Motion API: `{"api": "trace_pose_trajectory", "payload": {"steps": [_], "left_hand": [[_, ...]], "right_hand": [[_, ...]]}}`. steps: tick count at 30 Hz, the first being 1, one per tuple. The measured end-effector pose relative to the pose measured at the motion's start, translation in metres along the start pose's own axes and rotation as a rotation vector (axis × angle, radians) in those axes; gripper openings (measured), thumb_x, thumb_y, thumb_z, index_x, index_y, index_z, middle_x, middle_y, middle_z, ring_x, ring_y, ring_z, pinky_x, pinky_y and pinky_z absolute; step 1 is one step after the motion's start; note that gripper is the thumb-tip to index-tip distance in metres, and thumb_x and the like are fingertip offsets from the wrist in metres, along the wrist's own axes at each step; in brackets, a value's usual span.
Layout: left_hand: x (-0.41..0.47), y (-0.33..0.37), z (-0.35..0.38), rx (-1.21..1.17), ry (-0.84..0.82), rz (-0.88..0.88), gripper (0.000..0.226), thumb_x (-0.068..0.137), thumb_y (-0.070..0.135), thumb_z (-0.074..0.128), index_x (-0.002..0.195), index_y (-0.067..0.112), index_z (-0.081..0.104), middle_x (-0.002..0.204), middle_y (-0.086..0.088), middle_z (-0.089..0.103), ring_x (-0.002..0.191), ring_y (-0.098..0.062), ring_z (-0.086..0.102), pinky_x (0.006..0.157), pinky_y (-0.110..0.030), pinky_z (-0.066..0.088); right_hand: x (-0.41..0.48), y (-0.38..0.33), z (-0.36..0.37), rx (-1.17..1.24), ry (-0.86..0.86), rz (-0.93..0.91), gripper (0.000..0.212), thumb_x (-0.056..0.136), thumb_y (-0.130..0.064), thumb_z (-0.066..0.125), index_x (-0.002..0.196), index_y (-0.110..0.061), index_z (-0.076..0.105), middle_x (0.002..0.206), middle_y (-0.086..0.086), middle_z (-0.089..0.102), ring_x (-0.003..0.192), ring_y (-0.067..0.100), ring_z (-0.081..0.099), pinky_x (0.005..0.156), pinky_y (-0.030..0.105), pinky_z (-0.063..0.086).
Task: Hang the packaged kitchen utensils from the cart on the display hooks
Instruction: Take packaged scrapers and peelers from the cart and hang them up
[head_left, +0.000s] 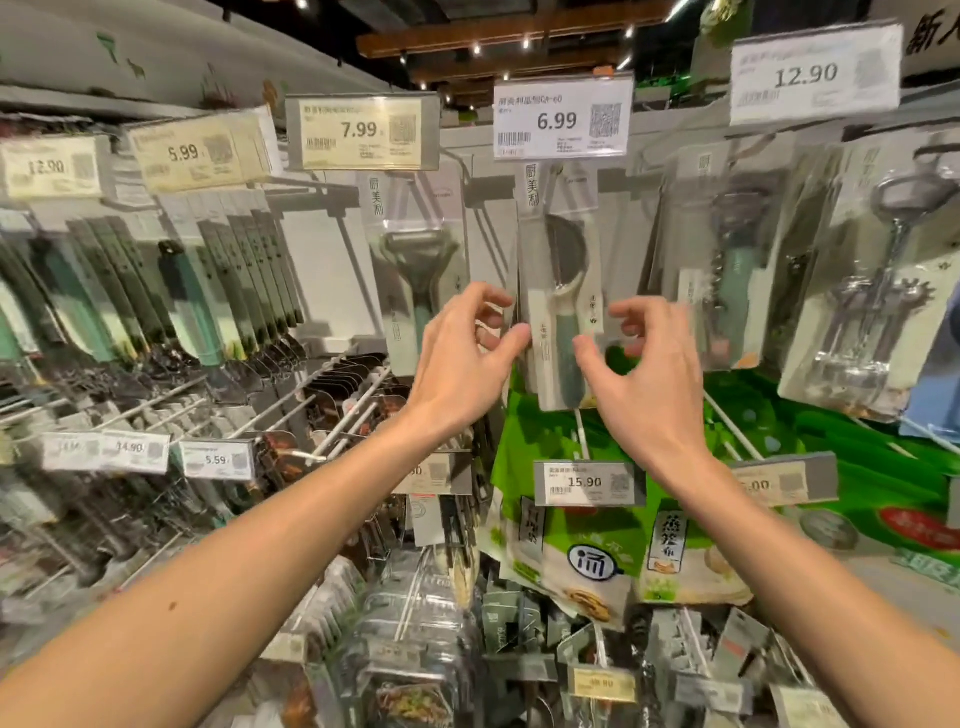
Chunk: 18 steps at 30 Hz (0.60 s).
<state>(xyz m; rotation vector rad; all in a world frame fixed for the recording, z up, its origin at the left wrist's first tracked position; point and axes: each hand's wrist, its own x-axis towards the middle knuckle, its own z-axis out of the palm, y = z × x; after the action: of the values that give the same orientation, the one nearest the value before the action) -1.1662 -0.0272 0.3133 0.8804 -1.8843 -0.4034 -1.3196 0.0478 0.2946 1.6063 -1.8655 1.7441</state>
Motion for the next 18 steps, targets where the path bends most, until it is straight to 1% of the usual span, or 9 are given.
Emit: {"api": "trace_pose_trajectory", "payload": {"steps": [2, 4, 5, 7, 9, 11, 14, 16, 18], "left_hand": [[-0.012, -0.001, -0.016, 0.085, -0.053, 0.012, 0.012, 0.091, 0.033, 0.068, 0.094, 0.025, 0.060, 0.078, 0.001, 0.061, 0.062, 0.000, 0.049, 0.063, -0.020, 0.045], [-0.030, -0.003, -0.037, 0.163, -0.135, 0.033, 0.018, 0.091, 0.039, 0.067, 0.084, 0.024, 0.058, 0.068, -0.004, 0.061, 0.058, -0.007, 0.048, 0.062, -0.031, 0.047], [-0.040, -0.005, -0.049, 0.218, -0.178, 0.043, 0.022, 0.090, 0.041, 0.066, 0.080, 0.024, 0.057, 0.065, -0.003, 0.060, 0.056, -0.011, 0.049, 0.060, -0.033, 0.047], [-0.066, -0.011, -0.073, 0.322, -0.287, 0.031, 0.026, 0.091, 0.046, 0.063, 0.076, 0.025, 0.056, 0.061, -0.001, 0.060, 0.054, -0.012, 0.051, 0.056, -0.031, 0.045], [-0.101, -0.022, -0.101, 0.414, -0.409, -0.006, 0.027, 0.091, 0.047, 0.060, 0.077, 0.025, 0.055, 0.058, 0.003, 0.057, 0.053, -0.008, 0.050, 0.055, -0.030, 0.046], [-0.146, -0.037, -0.134, 0.518, -0.487, -0.005, 0.027, 0.091, 0.048, 0.059, 0.078, 0.026, 0.053, 0.060, 0.010, 0.053, 0.056, -0.004, 0.048, 0.056, -0.031, 0.041], [-0.226, -0.065, -0.191, 0.620, -0.576, -0.050, 0.024, 0.092, 0.051, 0.056, 0.083, 0.029, 0.055, 0.073, 0.011, 0.056, 0.068, -0.013, 0.053, 0.061, -0.030, 0.037], [-0.283, -0.085, -0.232, 0.634, -0.597, -0.142, 0.032, 0.091, 0.057, 0.047, 0.078, 0.029, 0.054, 0.072, 0.009, 0.060, 0.067, -0.016, 0.058, 0.058, -0.030, 0.041], [-0.340, -0.104, -0.272, 0.650, -0.547, -0.221, 0.037, 0.087, 0.061, 0.040, 0.071, 0.029, 0.050, 0.065, 0.008, 0.060, 0.062, -0.020, 0.060, 0.054, -0.031, 0.044]], "right_hand": [[-0.017, -0.005, -0.001, 0.033, -0.029, 0.006, 0.024, 0.087, -0.032, 0.068, 0.102, -0.022, 0.052, 0.089, -0.004, 0.054, 0.077, 0.013, 0.052, 0.071, 0.032, 0.043], [-0.040, -0.007, 0.004, 0.060, -0.086, 0.007, 0.017, 0.086, -0.029, 0.069, 0.091, -0.020, 0.056, 0.078, -0.003, 0.056, 0.070, 0.014, 0.052, 0.066, 0.035, 0.046], [-0.055, -0.009, 0.008, 0.078, -0.116, 0.010, 0.015, 0.086, -0.028, 0.069, 0.087, -0.019, 0.057, 0.074, -0.003, 0.055, 0.067, 0.014, 0.051, 0.065, 0.036, 0.046], [-0.092, -0.013, 0.020, 0.128, -0.189, 0.022, 0.015, 0.085, -0.028, 0.070, 0.085, -0.019, 0.058, 0.070, -0.005, 0.054, 0.065, 0.015, 0.051, 0.063, 0.036, 0.046], [-0.138, -0.019, 0.037, 0.154, -0.294, 0.051, 0.016, 0.084, -0.031, 0.070, 0.087, -0.023, 0.057, 0.070, -0.007, 0.053, 0.066, 0.014, 0.052, 0.061, 0.036, 0.046], [-0.192, -0.029, 0.059, 0.177, -0.422, 0.080, 0.020, 0.083, -0.031, 0.072, 0.091, -0.031, 0.054, 0.074, -0.010, 0.052, 0.068, 0.010, 0.051, 0.060, 0.030, 0.045], [-0.278, -0.052, 0.092, 0.206, -0.601, 0.132, 0.026, 0.082, -0.030, 0.073, 0.096, -0.038, 0.053, 0.080, -0.017, 0.053, 0.073, 0.004, 0.052, 0.063, 0.020, 0.044], [-0.334, -0.076, 0.113, 0.216, -0.735, 0.167, 0.023, 0.082, -0.036, 0.070, 0.099, -0.037, 0.055, 0.084, -0.020, 0.054, 0.080, 0.000, 0.053, 0.067, 0.014, 0.043], [-0.384, -0.103, 0.135, 0.204, -0.836, 0.163, 0.023, 0.080, -0.047, 0.063, 0.099, -0.035, 0.057, 0.083, -0.022, 0.052, 0.082, -0.005, 0.051, 0.066, 0.009, 0.038]]}}
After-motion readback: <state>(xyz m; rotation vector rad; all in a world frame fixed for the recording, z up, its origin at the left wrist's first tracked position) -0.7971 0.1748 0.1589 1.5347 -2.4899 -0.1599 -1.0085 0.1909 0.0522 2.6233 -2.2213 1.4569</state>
